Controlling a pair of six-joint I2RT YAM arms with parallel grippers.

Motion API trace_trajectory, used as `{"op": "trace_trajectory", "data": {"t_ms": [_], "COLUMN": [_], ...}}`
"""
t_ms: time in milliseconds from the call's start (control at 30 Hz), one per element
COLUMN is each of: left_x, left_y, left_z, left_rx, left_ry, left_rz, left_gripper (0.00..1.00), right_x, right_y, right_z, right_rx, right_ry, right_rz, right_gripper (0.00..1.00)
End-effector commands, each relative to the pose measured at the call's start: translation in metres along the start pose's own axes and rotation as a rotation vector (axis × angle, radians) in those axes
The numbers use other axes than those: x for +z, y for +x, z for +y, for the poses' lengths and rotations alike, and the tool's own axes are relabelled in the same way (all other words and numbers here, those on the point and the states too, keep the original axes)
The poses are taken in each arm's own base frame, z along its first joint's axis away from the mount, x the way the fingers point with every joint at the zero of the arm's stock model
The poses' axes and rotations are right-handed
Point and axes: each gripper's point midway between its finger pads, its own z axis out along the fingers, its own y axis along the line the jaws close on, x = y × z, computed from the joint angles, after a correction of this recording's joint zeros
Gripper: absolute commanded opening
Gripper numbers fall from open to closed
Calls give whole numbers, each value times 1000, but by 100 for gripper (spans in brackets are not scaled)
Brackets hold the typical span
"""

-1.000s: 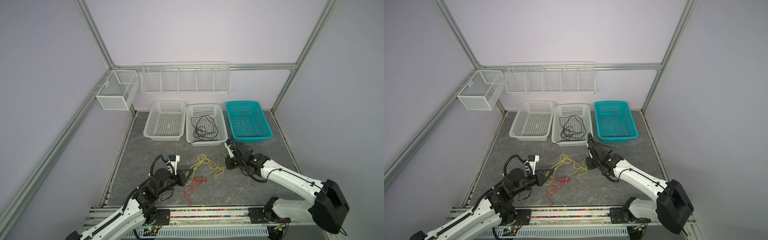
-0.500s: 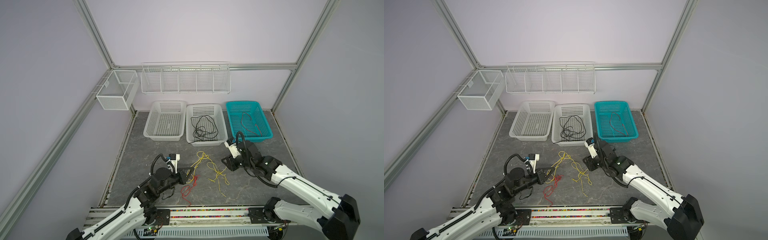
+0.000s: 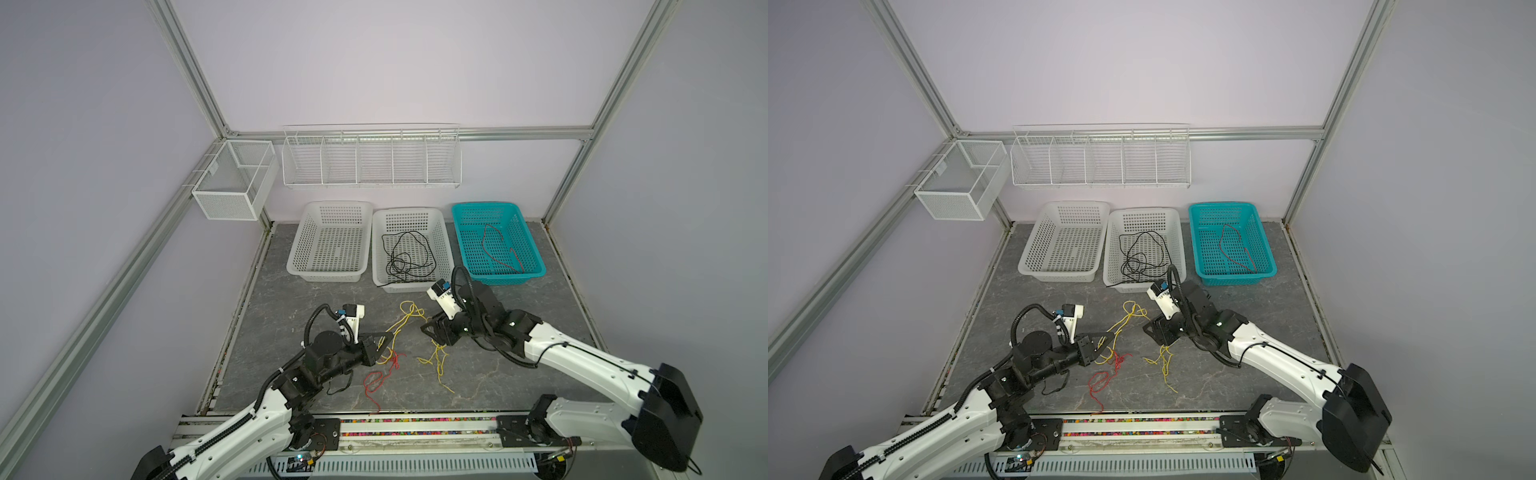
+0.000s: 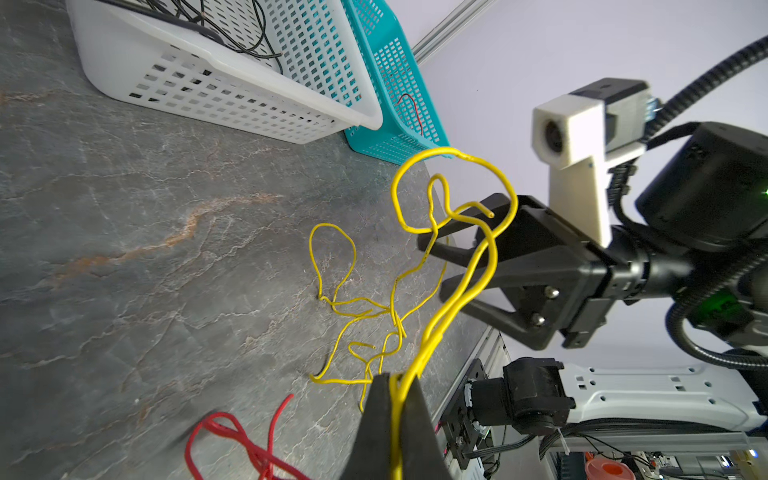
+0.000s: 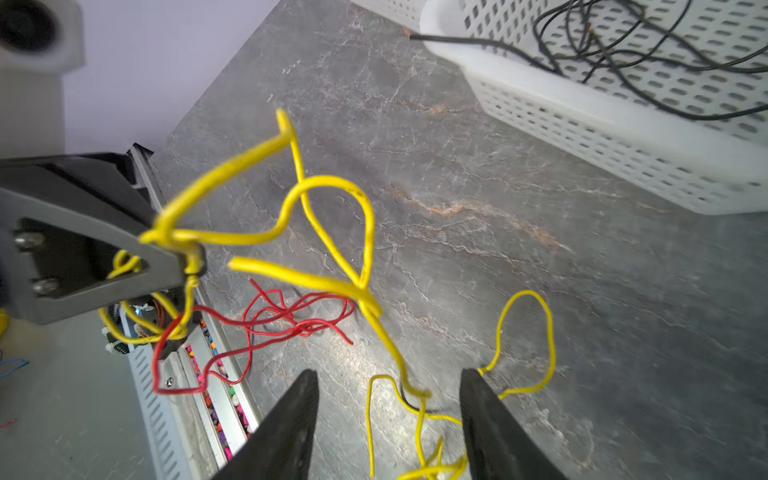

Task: Untangle the cables
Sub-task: 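Pull the yellow wire away from the left gripper with the right gripper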

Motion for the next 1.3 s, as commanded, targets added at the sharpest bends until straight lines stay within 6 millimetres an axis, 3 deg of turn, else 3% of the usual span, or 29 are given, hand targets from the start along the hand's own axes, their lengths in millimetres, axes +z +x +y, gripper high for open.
{"op": "trace_trajectory", "data": {"t_ms": [0, 33, 133, 433, 600, 733, 867, 1000, 1067, 1267], "left_x": [-4, -5, -8, -1, 6, 8, 4, 7, 8, 2], "left_y": [-15, -15, -14, 7, 16, 18, 17, 19, 17, 3], "left_z": [-21, -21, -15, 37, 56, 58, 63, 55, 48, 20], "left_rx": [6, 5, 9, -5, -8, 1, 5, 6, 6, 53], "left_ry": [59, 54, 29, -203, -280, -286, -315, -262, -229, -142], "left_rz": [-39, -37, -41, 38, 86, 99, 88, 95, 90, 56], "left_gripper": [0, 0, 0, 0, 0, 0, 0, 1, 12, 63], "right_x": [9, 10, 4, -67, -100, -127, -144, -134, -125, -112], "right_y": [-15, -16, -18, -39, -49, -55, -61, -59, -54, -45], "right_z": [4, 4, 0, -18, -31, -42, -36, -22, -24, -24], "right_rx": [-46, -50, -57, -19, 73, 150, 141, 101, 117, 101], "right_ry": [-6, -4, 36, 163, 193, 222, 209, 129, 128, 107], "right_rz": [-48, -52, -76, -258, -341, -424, -464, -400, -362, -319], "right_gripper": [40, 29, 7, 7, 7, 7, 7, 7, 7, 7]}}
